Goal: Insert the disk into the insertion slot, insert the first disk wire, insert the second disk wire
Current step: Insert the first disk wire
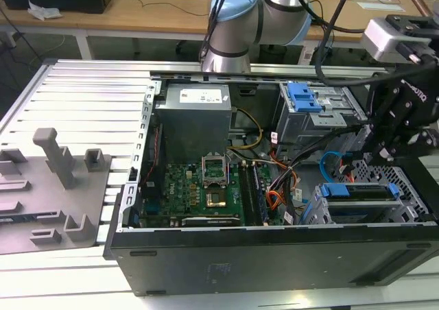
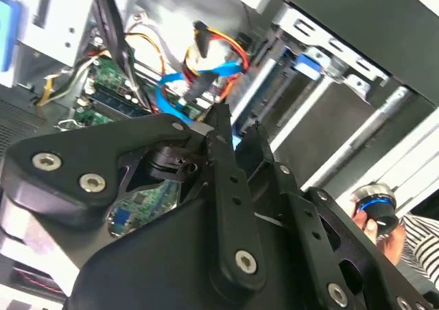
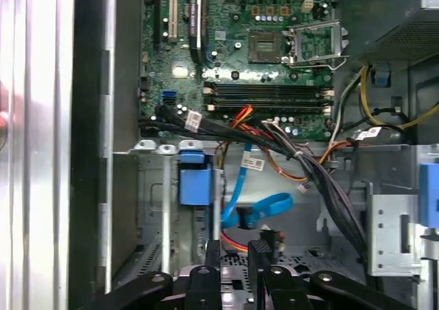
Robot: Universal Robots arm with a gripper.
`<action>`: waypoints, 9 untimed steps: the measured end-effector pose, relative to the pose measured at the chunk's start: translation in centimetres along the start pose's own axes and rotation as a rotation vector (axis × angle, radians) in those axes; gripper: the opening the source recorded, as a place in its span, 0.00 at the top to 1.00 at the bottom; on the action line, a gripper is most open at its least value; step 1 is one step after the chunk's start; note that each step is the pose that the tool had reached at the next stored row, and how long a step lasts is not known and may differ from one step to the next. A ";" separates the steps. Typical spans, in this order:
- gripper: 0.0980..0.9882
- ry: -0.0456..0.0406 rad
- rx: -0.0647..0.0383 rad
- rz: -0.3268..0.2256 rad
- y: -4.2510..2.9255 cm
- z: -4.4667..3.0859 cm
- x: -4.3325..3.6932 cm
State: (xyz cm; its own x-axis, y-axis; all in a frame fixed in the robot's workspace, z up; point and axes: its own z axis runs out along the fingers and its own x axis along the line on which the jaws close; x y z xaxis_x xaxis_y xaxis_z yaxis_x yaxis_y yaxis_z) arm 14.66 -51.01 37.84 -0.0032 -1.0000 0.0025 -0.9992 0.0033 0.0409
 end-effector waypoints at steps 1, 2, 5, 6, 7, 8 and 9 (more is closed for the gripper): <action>0.77 0.0005 0.000 0.000 0.00 -0.01 -0.57; 0.77 0.0004 0.000 0.000 0.00 0.00 -0.84; 0.77 0.0005 0.000 0.000 0.00 0.20 -1.17; 0.77 0.0007 0.000 0.000 -0.01 0.34 -1.20; 0.77 0.0008 -0.001 0.000 -0.03 0.78 -1.25; 0.77 0.0007 -0.001 0.000 -0.04 1.18 -1.29; 0.77 0.0011 -0.002 0.000 -0.10 1.49 -1.43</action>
State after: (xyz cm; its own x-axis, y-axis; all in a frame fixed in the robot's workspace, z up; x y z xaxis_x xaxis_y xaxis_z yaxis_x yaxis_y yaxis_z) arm 14.70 -49.59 36.34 -0.0031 -1.0000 0.0035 -0.9991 0.0032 0.0425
